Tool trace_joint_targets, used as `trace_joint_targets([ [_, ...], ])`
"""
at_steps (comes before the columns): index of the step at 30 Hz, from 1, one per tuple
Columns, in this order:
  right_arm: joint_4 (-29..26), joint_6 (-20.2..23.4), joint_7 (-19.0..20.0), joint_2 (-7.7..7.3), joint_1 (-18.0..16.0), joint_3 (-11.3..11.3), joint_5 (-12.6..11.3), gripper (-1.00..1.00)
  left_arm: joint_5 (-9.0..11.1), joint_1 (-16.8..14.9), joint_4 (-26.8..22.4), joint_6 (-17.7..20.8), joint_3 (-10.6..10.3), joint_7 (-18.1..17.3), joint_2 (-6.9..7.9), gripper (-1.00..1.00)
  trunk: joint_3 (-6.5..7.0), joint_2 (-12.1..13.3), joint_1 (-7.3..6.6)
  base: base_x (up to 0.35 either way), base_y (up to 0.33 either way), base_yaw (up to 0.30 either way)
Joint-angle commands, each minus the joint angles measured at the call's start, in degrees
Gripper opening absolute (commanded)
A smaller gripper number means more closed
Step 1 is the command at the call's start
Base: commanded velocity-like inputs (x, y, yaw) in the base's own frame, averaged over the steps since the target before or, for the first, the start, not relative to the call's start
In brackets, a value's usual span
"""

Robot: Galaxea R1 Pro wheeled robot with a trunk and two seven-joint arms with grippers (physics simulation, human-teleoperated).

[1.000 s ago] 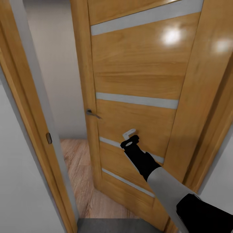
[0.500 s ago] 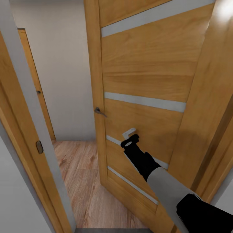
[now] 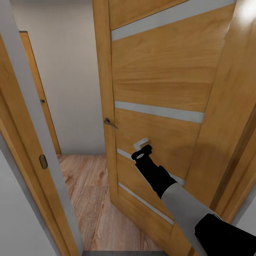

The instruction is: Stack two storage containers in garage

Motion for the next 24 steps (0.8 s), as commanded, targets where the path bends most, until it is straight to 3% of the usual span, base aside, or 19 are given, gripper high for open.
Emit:
trace_joint_targets([
  [1,0.0,0.6,0.0,0.00,0.0,0.2,0.5,1.00,0.5,0.0,0.0,-0.1,-0.1,0.0,0.00,1.00,-0.06,0.0,0.00,0.000,0.000,0.000],
  [18,1.0,0.6,-0.3,0.00,0.0,0.8,-0.1,1.00,0.4,0.0,-0.1,-0.1,0.0,0.1,-0.13,1.00,-0.06,0.0,0.00,0.003,0.000,0.000],
  [24,1.0,0.9,-0.3,0.00,0.0,0.9,0.2,1.00,0.4,0.0,-0.1,0.0,-0.1,0.0,-0.13,1.00,-0.06,0.0,0.00,0.225,0.000,0.000],
])
